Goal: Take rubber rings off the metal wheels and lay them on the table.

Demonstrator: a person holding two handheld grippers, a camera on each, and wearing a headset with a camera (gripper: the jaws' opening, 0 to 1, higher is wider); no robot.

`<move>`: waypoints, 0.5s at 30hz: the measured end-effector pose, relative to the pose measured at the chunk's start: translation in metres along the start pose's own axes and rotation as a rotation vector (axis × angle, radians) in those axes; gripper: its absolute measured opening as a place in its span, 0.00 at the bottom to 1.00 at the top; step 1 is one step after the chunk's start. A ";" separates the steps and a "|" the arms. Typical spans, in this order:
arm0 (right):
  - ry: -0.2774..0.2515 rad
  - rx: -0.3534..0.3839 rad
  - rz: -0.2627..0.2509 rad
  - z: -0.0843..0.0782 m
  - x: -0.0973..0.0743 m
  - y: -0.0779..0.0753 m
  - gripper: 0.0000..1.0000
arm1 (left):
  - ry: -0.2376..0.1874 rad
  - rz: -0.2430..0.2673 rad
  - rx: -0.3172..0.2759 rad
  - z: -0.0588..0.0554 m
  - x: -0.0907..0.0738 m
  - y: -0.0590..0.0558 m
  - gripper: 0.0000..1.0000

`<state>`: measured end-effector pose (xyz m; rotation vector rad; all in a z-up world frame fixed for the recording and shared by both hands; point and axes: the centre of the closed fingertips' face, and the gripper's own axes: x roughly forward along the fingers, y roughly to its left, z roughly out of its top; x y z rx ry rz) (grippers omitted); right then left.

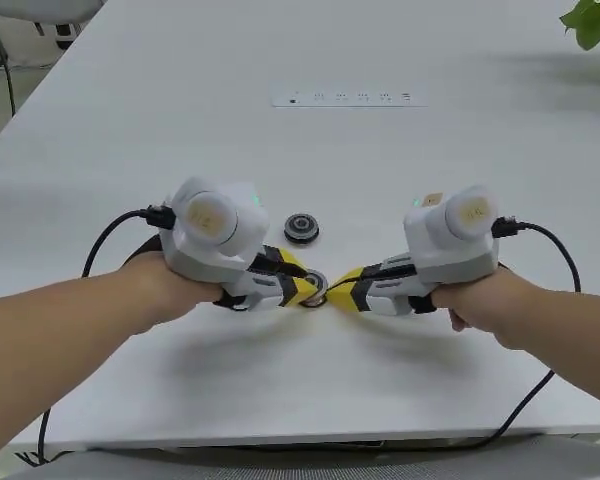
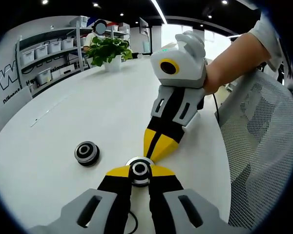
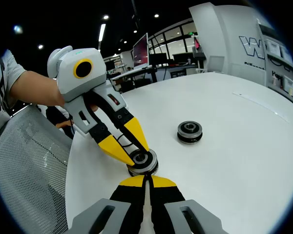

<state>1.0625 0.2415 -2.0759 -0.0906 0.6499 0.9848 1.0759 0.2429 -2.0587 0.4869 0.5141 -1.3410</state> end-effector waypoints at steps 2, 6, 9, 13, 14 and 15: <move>0.000 0.001 -0.001 0.000 0.000 0.000 0.00 | 0.004 0.003 -0.001 0.000 0.000 0.000 0.07; -0.001 0.005 -0.006 -0.001 0.000 -0.002 0.00 | 0.013 0.005 -0.004 -0.001 0.000 0.001 0.07; 0.002 0.003 -0.012 -0.001 0.000 -0.003 0.00 | 0.016 0.005 -0.005 -0.001 0.000 0.001 0.07; 0.010 -0.006 -0.022 -0.002 0.000 -0.006 0.00 | 0.016 0.007 -0.006 -0.002 0.001 0.002 0.07; 0.011 -0.009 -0.023 -0.002 0.000 -0.006 0.00 | 0.017 0.008 -0.006 -0.002 0.001 0.002 0.07; 0.013 -0.014 -0.025 -0.002 0.001 -0.007 0.00 | 0.019 0.009 -0.007 -0.002 0.001 0.002 0.07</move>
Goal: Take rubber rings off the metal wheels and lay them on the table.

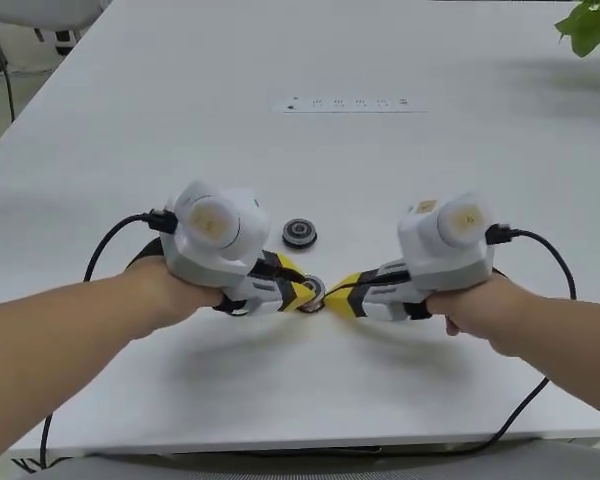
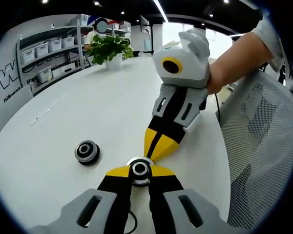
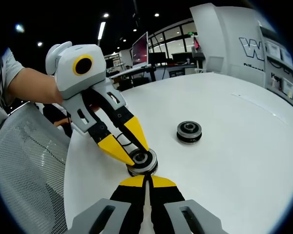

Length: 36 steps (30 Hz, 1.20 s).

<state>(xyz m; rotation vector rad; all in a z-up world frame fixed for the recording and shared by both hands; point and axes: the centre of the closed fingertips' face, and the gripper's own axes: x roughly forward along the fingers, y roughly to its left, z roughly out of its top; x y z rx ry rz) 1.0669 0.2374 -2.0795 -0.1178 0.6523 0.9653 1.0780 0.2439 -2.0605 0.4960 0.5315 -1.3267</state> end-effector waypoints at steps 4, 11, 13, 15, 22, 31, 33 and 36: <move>0.000 0.013 -0.003 0.000 0.000 -0.001 0.00 | 0.002 0.004 -0.001 0.000 0.000 0.000 0.07; 0.005 0.033 -0.012 -0.001 0.001 -0.002 0.00 | -0.004 0.007 -0.007 0.000 -0.001 -0.001 0.07; 0.006 0.038 -0.018 -0.001 0.001 -0.002 0.00 | -0.004 0.008 -0.007 0.000 -0.001 -0.001 0.07; 0.005 0.046 -0.021 -0.001 0.001 -0.003 0.00 | -0.006 0.009 -0.009 0.000 -0.001 -0.001 0.07; -0.016 0.126 -0.021 0.000 0.001 -0.003 0.00 | -0.008 0.011 -0.010 -0.001 -0.001 0.000 0.07; -0.100 0.271 -0.039 0.012 -0.005 -0.007 0.00 | -0.012 0.010 -0.012 0.000 -0.001 -0.001 0.07; -0.120 0.331 -0.020 0.017 -0.007 -0.006 0.00 | -0.012 0.010 -0.013 0.000 -0.001 -0.001 0.07; -0.109 0.306 -0.034 0.014 -0.005 -0.011 0.00 | -0.011 0.012 -0.013 0.000 -0.001 -0.001 0.07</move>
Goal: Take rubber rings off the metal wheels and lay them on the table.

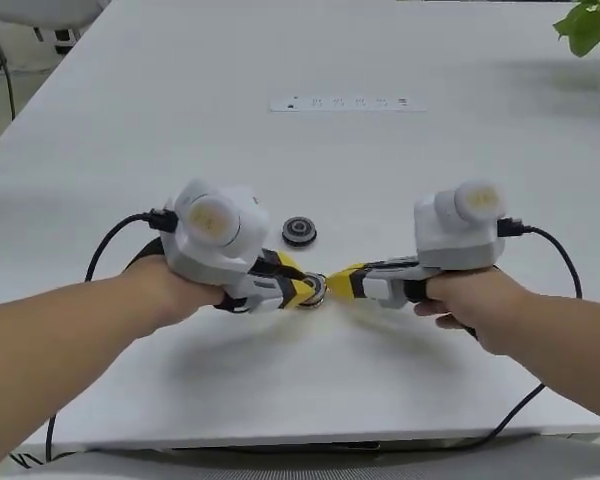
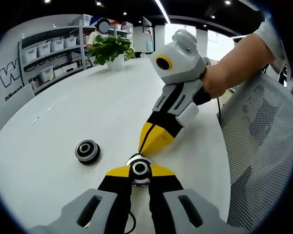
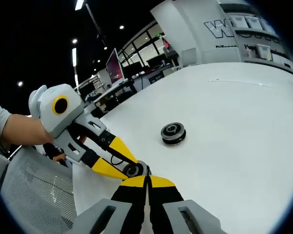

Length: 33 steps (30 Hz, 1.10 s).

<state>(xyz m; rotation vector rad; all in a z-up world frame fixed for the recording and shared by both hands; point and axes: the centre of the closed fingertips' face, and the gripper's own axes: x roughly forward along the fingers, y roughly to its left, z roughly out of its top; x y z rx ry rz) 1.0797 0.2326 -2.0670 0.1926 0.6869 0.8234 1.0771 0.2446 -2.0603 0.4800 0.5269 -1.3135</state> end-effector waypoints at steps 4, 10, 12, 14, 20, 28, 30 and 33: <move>-0.020 0.040 0.015 0.002 -0.001 0.002 0.00 | 0.001 0.001 -0.001 0.000 0.000 0.000 0.07; -0.017 0.046 0.011 0.002 -0.001 0.002 0.00 | 0.006 0.005 0.000 0.000 0.000 0.000 0.07; -0.016 0.046 0.009 0.002 -0.001 0.004 0.00 | 0.009 0.005 0.004 0.000 0.000 -0.001 0.07; -0.014 0.043 0.009 0.003 -0.001 0.006 0.00 | 0.011 0.004 0.004 0.000 0.000 0.000 0.07; -0.018 0.046 0.027 0.005 -0.001 0.015 0.00 | 0.012 0.002 0.007 0.000 0.000 0.000 0.07; -0.036 0.053 0.107 0.011 0.003 0.037 0.00 | 0.009 -0.001 0.008 0.000 0.001 -0.001 0.07; -0.031 -0.005 0.071 0.013 0.007 0.033 0.00 | 0.008 -0.002 0.007 -0.001 0.001 -0.001 0.07; -0.031 -0.012 0.055 0.012 0.007 0.028 0.00 | 0.011 -0.002 0.009 -0.001 0.001 -0.003 0.07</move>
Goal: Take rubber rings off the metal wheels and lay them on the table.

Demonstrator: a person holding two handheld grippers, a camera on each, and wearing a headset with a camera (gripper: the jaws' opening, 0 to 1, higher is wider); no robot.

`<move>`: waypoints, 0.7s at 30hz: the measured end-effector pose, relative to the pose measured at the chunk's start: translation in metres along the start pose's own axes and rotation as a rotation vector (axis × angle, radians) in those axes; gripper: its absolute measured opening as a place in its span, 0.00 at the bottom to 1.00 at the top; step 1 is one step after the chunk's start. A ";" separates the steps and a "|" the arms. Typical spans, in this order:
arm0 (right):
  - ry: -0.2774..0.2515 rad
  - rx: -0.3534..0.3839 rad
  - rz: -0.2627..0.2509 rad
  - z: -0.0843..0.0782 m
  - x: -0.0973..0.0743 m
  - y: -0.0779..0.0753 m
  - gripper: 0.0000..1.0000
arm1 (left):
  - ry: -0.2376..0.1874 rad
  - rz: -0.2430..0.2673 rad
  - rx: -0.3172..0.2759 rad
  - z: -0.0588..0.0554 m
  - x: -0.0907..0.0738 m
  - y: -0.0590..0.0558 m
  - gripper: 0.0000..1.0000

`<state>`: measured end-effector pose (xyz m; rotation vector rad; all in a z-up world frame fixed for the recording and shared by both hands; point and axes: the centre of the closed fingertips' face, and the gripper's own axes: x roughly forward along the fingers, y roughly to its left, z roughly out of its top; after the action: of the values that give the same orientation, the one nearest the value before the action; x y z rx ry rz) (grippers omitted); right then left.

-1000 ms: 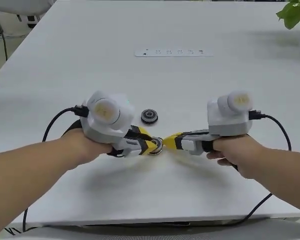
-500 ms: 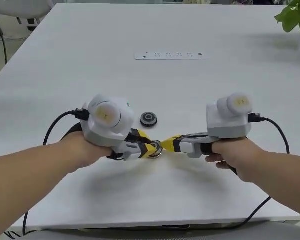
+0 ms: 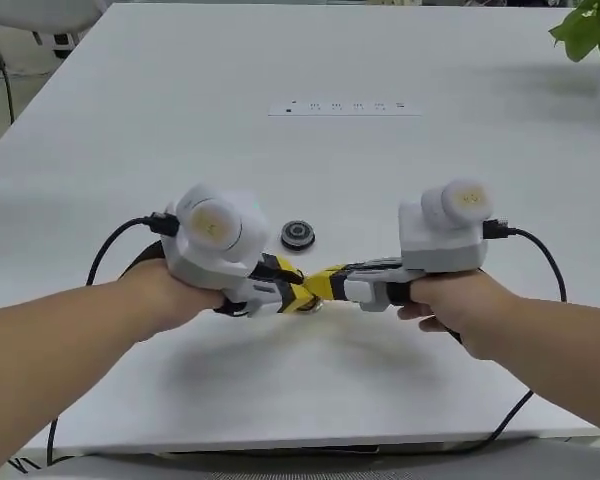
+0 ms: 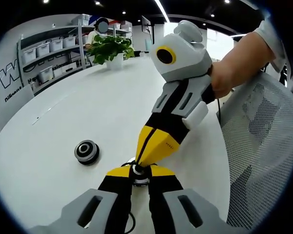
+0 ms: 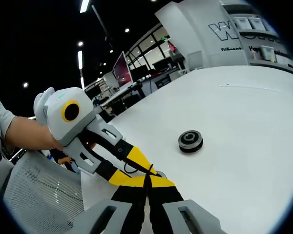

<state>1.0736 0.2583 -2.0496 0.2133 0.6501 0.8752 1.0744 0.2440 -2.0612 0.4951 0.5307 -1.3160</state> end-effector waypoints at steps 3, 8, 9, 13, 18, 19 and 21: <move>-0.009 0.001 -0.013 -0.001 -0.002 -0.007 0.00 | -0.001 0.001 -0.001 0.000 -0.001 0.000 0.07; 0.000 -0.012 -0.033 -0.003 -0.005 -0.011 0.00 | -0.008 0.009 0.000 0.001 -0.001 -0.002 0.07; 0.002 -0.014 -0.036 -0.003 -0.005 -0.011 0.00 | -0.009 0.009 0.000 0.001 -0.001 -0.003 0.07; 0.010 -0.020 -0.040 -0.006 -0.005 -0.011 0.00 | -0.006 0.009 0.001 0.001 -0.001 -0.002 0.07; 0.013 -0.022 -0.039 -0.006 -0.005 -0.011 0.00 | 0.006 0.007 0.010 0.000 -0.002 -0.001 0.08; 0.012 -0.022 -0.038 -0.006 -0.005 -0.012 0.00 | 0.010 0.007 0.011 0.000 -0.002 -0.001 0.08; 0.010 -0.021 -0.040 -0.006 -0.005 -0.012 0.00 | 0.012 0.005 0.009 0.000 -0.003 0.000 0.10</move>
<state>1.0754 0.2461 -2.0567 0.1766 0.6522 0.8450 1.0740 0.2463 -2.0596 0.5113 0.5331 -1.3113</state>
